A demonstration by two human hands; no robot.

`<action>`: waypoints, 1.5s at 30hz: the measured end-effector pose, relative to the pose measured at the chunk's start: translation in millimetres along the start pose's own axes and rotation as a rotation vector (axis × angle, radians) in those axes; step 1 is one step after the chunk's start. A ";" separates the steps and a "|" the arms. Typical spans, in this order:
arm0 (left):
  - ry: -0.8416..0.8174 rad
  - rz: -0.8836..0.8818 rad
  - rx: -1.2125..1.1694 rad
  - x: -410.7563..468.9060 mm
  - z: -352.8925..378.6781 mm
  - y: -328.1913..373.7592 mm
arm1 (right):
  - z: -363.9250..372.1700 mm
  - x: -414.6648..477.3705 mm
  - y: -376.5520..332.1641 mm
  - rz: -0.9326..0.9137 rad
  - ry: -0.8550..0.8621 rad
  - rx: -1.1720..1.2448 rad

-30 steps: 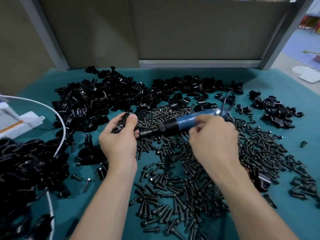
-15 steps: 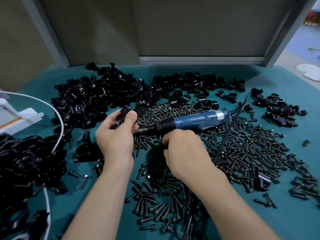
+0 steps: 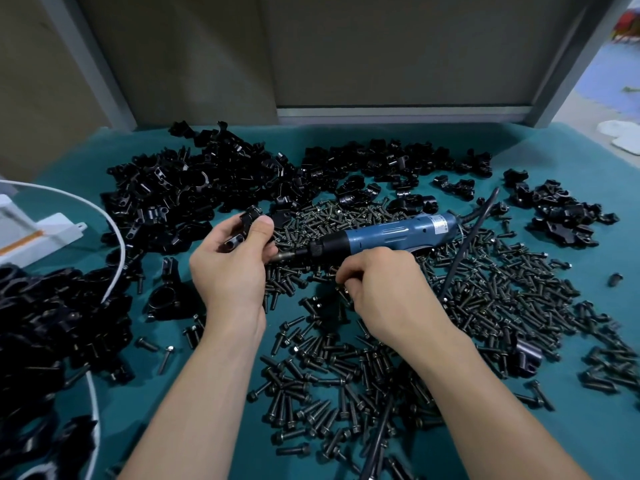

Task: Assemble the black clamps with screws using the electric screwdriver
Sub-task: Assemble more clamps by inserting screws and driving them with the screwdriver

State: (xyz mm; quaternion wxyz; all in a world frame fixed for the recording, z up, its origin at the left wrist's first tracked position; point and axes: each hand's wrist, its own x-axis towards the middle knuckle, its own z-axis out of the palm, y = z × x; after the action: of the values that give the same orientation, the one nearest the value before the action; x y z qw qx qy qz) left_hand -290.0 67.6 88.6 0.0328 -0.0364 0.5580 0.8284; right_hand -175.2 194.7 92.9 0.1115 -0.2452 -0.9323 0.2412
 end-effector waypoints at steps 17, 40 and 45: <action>-0.116 -0.025 0.094 -3.2 3.9 -4.0 | 9.8 -11.5 -17.7 -0.127 -0.062 0.107; -0.289 0.119 0.315 -8.6 -0.1 -5.8 | -30.9 -6.4 6.6 0.308 -0.153 1.420; -0.324 -0.066 0.106 -12.9 3.3 -5.3 | -25.8 -7.1 2.9 0.364 -0.113 1.508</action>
State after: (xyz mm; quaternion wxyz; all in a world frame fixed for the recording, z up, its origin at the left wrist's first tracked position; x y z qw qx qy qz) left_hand -276.8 72.4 86.2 0.1514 0.0814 0.5866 0.7914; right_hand -159.5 203.4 112.9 0.1591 -0.2395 -0.4657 0.8369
